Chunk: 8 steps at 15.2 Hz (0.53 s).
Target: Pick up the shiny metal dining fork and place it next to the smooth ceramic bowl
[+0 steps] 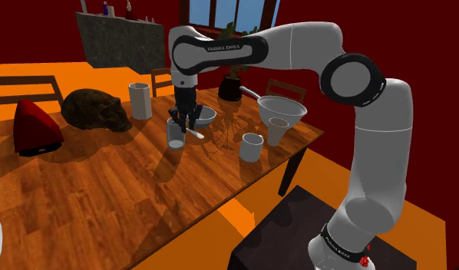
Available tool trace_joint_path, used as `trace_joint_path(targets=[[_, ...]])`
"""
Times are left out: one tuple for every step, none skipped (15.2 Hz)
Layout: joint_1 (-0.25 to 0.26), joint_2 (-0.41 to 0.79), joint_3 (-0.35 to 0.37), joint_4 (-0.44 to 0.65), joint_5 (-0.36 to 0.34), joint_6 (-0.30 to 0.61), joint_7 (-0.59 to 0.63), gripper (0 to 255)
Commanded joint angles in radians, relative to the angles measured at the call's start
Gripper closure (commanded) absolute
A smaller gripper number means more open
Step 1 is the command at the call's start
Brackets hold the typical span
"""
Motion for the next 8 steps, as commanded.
trace_joint_path(targets=[[-0.022,0.028,-0.016,0.052,-0.009,-0.025,-0.042,255],[-0.031,0.044,-0.023,0.077,-0.014,-0.035,-0.060,255],[-0.040,0.062,-0.030,0.104,-0.019,-0.045,-0.077,255],[-0.048,0.080,-0.037,0.134,-0.024,-0.057,-0.094,255],[-0.061,0.117,-0.049,0.192,-0.033,-0.079,-0.125,255],[-0.063,0.117,-0.049,0.178,-0.033,-0.066,-0.125,255],[-0.064,0.117,-0.049,0.165,-0.034,-0.052,-0.125,255],[-0.065,0.117,-0.049,0.152,-0.034,-0.039,-0.124,255]])
